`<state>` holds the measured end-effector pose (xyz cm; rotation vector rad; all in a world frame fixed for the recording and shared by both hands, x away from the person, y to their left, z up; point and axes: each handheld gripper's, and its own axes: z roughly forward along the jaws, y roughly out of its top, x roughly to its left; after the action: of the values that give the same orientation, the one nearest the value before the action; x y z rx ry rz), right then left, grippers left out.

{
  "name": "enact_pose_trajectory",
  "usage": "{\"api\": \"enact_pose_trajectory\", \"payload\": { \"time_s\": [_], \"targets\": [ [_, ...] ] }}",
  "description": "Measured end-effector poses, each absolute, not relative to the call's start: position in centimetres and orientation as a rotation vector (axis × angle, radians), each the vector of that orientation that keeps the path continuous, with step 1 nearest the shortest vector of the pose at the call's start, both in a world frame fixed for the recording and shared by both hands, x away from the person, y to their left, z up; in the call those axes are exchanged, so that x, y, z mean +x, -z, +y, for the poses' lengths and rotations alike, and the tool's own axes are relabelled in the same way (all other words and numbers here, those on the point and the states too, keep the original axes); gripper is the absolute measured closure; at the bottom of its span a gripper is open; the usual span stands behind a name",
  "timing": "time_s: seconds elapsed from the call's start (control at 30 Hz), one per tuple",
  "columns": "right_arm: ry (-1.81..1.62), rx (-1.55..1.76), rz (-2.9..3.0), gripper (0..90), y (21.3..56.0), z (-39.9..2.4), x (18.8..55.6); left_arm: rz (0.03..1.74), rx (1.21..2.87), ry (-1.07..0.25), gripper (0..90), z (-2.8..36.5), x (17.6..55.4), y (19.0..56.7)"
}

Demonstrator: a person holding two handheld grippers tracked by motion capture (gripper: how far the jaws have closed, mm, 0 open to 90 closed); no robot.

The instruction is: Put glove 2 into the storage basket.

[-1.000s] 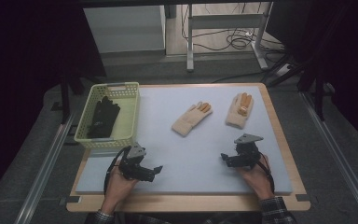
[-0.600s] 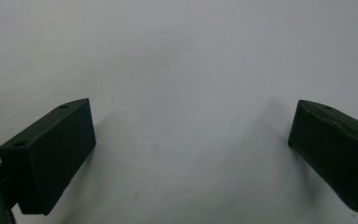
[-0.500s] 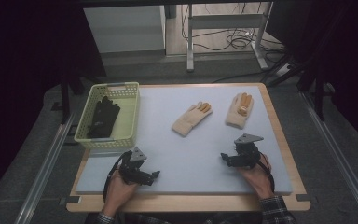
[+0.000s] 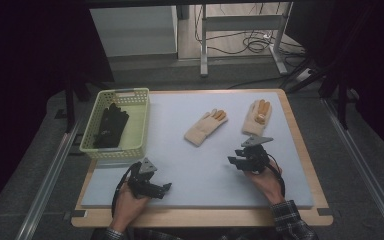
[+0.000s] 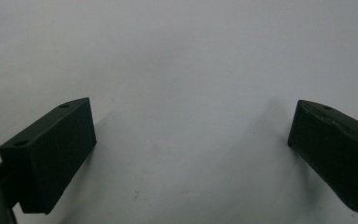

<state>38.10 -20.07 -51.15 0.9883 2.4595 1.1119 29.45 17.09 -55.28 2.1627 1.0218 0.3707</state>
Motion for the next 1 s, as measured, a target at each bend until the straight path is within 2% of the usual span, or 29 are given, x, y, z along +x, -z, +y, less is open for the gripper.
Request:
{"api": "enact_pose_trajectory", "payload": {
  "time_s": [0.07,0.1,0.17,0.3,0.4,0.67,0.87,0.97,1.0],
  "targets": [
    [-1.125,0.984,2.473,62.1,51.0,-19.7,38.3,1.022,2.163,-0.371,1.0,17.1,29.4,55.3],
    [-1.143,0.967,2.494,68.2,50.9,-18.8,38.7,1.022,2.162,-0.371,1.1,17.1,29.4,55.3],
    [-1.155,0.944,2.515,72.0,50.8,-17.8,39.2,1.023,2.161,-0.371,1.1,17.1,29.4,55.3],
    [-1.185,0.917,2.544,76.3,50.8,-15.8,40.4,1.023,2.160,-0.372,1.2,17.1,29.4,55.3],
    [-1.184,0.888,2.556,75.4,50.8,-14.2,41.2,1.023,2.159,-0.371,1.2,17.1,29.4,55.3],
    [-1.189,0.827,2.561,62.8,50.3,-9.8,43.1,1.021,2.165,-0.373,1.2,17.1,29.4,55.3],
    [-1.107,0.812,2.551,54.7,51.3,-7.7,44.9,1.024,2.158,-0.371,1.3,17.1,29.4,55.3],
    [-1.037,0.785,2.544,55.9,52.4,-7.1,45.4,1.023,2.158,-0.371,1.3,17.1,29.4,55.3],
    [-1.012,0.758,2.523,61.1,52.7,-7.0,45.4,1.025,2.153,-0.370,1.3,17.1,29.4,55.3]
  ]
}}
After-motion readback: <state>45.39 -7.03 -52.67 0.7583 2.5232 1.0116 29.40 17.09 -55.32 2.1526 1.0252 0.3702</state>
